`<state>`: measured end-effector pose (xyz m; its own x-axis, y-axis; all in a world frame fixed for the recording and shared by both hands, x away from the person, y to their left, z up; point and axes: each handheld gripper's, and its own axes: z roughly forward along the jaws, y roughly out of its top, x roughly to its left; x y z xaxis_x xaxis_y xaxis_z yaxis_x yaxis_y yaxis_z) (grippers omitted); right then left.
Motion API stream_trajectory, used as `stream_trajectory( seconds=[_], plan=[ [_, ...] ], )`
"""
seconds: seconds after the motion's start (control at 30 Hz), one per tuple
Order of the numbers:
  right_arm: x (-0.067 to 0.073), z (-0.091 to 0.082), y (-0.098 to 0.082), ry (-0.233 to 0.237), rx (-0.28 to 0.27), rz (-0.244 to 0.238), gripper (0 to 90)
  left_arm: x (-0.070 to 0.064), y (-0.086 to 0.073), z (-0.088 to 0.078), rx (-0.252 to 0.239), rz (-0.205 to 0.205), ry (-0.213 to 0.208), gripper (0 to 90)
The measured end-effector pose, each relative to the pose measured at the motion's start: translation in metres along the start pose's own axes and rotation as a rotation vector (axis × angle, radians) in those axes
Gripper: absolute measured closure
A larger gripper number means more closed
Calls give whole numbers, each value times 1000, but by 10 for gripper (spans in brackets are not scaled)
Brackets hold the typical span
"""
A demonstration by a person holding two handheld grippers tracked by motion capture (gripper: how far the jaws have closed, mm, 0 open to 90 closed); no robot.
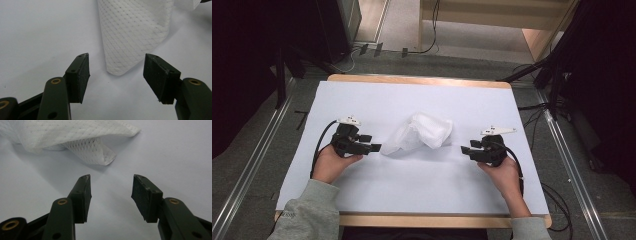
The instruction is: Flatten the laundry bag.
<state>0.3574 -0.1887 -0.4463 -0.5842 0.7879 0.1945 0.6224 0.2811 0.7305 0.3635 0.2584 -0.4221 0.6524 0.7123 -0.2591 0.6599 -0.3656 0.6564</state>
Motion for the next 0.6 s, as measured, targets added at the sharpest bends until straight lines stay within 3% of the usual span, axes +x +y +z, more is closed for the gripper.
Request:
stream_trajectory(
  seconds=[0.17, 0.4, 0.6],
  plan=[
    [4, -1, 0, 11, 1, 1, 542, -1, 0, -1, -2, 4, 3, 387],
    [21, -4, 2, 43, -8, -12, 589, -2, 1, -2, -5, 6, -1, 387],
    [36, 2, 5, 80, 12, -30, 693, -5, 1, -2, -6, 12, -1, 387]
  ],
)
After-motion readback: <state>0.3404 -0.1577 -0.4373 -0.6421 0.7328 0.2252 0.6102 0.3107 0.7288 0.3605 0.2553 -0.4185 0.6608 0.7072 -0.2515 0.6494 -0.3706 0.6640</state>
